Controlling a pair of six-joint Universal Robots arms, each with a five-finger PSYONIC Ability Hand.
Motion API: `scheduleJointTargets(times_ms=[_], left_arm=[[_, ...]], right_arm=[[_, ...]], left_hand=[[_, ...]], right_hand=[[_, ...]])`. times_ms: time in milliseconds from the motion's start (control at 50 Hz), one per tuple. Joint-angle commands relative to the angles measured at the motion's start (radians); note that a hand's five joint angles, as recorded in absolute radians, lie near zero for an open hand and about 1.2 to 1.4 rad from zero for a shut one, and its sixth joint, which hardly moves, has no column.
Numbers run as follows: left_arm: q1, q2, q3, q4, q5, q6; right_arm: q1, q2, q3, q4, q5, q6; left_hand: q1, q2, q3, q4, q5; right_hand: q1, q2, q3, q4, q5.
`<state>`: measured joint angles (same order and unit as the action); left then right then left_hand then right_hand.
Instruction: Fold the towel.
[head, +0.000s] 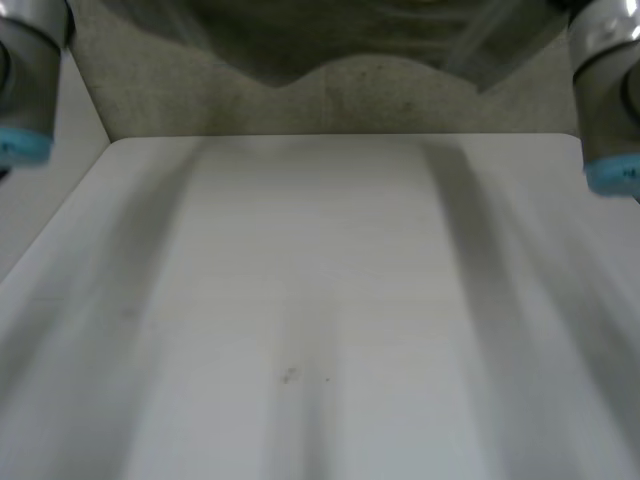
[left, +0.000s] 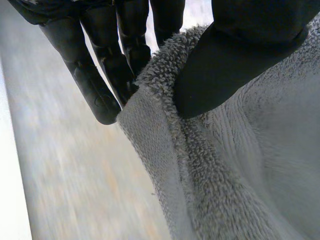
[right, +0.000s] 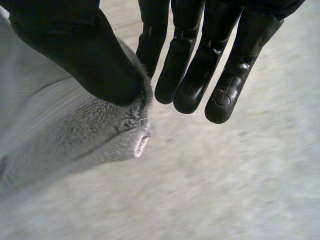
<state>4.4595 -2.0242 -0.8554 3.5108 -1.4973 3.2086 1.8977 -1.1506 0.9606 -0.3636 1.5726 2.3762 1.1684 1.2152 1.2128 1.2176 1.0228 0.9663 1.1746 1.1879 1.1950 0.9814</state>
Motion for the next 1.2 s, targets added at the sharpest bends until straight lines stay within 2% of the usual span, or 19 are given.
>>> scheduleJointTargets(times_ms=[20, 140, 220, 300, 340, 400, 440, 500, 520, 560, 620, 660, 780, 860, 940, 1000, 1040, 1160, 1200], left_arm=[[0.030, -0.013, -0.286, -0.003, 0.022, 0.007], [0.037, -0.093, -0.504, 0.037, 0.091, 0.016], [0.050, -0.157, -0.611, 0.048, 0.117, 0.077], [0.078, -0.159, -0.677, 0.045, 0.121, 0.154], [0.112, -0.150, -0.746, 0.031, 0.120, 0.235], [0.129, -0.125, -0.786, 0.011, 0.120, 0.275], [0.162, 0.008, -0.868, -0.080, 0.120, 0.345], [0.190, 0.140, -0.941, -0.203, 0.121, 0.375], [0.190, 0.140, -0.941, -0.204, 0.121, 0.375], [0.201, 0.284, -1.005, -0.332, 0.132, 0.379], [0.204, 0.352, -1.033, -0.397, 0.150, 0.382], [0.211, 0.453, -1.068, -0.498, 0.210, 0.384], [0.241, 0.504, -1.062, -0.530, 0.314, 0.382], [0.244, 0.457, -1.022, -0.482, 0.321, 0.375], [0.234, 0.275, -0.934, -0.371, 0.290, 0.379], [0.224, 0.220, -0.892, -0.345, 0.275, 0.376], [0.208, 0.110, -0.808, -0.317, 0.244, 0.373], [0.147, -0.042, -0.660, -0.274, 0.186, 0.372], [0.118, -0.117, -0.572, -0.256, 0.126, 0.370]], right_arm=[[-0.016, 0.029, 0.155, 0.086, -0.082, 0.026], [-0.019, 0.134, 0.314, 0.166, -0.126, 0.020], [-0.019, 0.181, 0.397, 0.189, -0.126, 0.017], [-0.022, 0.177, 0.423, 0.210, -0.120, 0.021], [-0.043, 0.140, 0.441, 0.291, -0.115, 0.018], [-0.057, 0.098, 0.451, 0.361, -0.115, 0.017], [-0.080, 0.007, 0.469, 0.522, -0.115, 0.011], [-0.110, -0.058, 0.495, 0.688, -0.121, -0.005], [-0.111, -0.058, 0.495, 0.689, -0.121, -0.005], [-0.138, -0.147, 0.535, 0.823, -0.121, -0.058], [-0.151, -0.199, 0.563, 0.867, -0.120, -0.103], [-0.172, -0.282, 0.613, 0.919, -0.124, -0.196], [-0.171, -0.298, 0.619, 0.849, -0.126, -0.232], [-0.164, -0.235, 0.604, 0.763, -0.120, -0.223], [-0.125, -0.057, 0.492, 0.614, -0.080, -0.174], [-0.095, -0.004, 0.454, 0.572, -0.060, -0.150], [-0.060, 0.098, 0.384, 0.488, -0.022, -0.134], [-0.045, 0.277, 0.264, 0.286, -0.013, -0.138], [-0.043, 0.311, 0.241, 0.235, -0.011, -0.141]], left_hand=[[0.228, 0.181, 0.184, 0.179, 0.199], [0.228, 0.181, 0.184, 0.179, 0.199], [0.228, 0.181, 0.184, 0.179, 0.199], [0.228, 0.181, 0.184, 0.179, 0.199], [0.228, 0.181, 0.184, 0.179, 0.199], [0.228, 0.181, 0.184, 0.179, 0.199], [0.228, 0.181, 0.184, 0.179, 0.199], [0.228, 0.181, 0.184, 0.179, 0.199], [0.228, 0.181, 0.184, 0.179, 0.199], [0.228, 0.181, 0.184, 0.179, 0.199], [0.228, 0.181, 0.184, 0.179, 0.199], [0.228, 0.181, 0.184, 0.179, 0.199], [0.228, 0.181, 0.184, 0.179, 0.199], [0.228, 0.181, 0.184, 0.179, 0.199], [0.228, 0.181, 0.184, 0.179, 0.199], [0.228, 0.181, 0.184, 0.179, 0.199], [0.228, 0.181, 0.184, 0.179, 0.199], [0.228, 0.181, 0.184, 0.179, 0.199], [0.228, 0.181, 0.184, 0.179, 0.199]], right_hand=[[0.430, 0.222, 0.208, 0.201, 0.240], [0.430, 0.222, 0.208, 0.201, 0.240], [0.430, 0.222, 0.208, 0.201, 0.240], [0.430, 0.222, 0.208, 0.201, 0.240], [0.430, 0.222, 0.208, 0.201, 0.240], [0.430, 0.222, 0.208, 0.201, 0.240], [0.430, 0.222, 0.208, 0.201, 0.240], [0.430, 0.222, 0.208, 0.201, 0.240], [0.430, 0.222, 0.208, 0.201, 0.240], [0.430, 0.222, 0.208, 0.201, 0.240], [0.430, 0.222, 0.208, 0.201, 0.240], [0.430, 0.222, 0.208, 0.201, 0.240], [0.430, 0.222, 0.208, 0.201, 0.240], [0.430, 0.222, 0.208, 0.201, 0.240], [0.430, 0.222, 0.208, 0.201, 0.240], [0.430, 0.222, 0.208, 0.201, 0.240], [0.430, 0.222, 0.208, 0.201, 0.240], [0.430, 0.222, 0.208, 0.201, 0.240], [0.430, 0.222, 0.208, 0.201, 0.240]])
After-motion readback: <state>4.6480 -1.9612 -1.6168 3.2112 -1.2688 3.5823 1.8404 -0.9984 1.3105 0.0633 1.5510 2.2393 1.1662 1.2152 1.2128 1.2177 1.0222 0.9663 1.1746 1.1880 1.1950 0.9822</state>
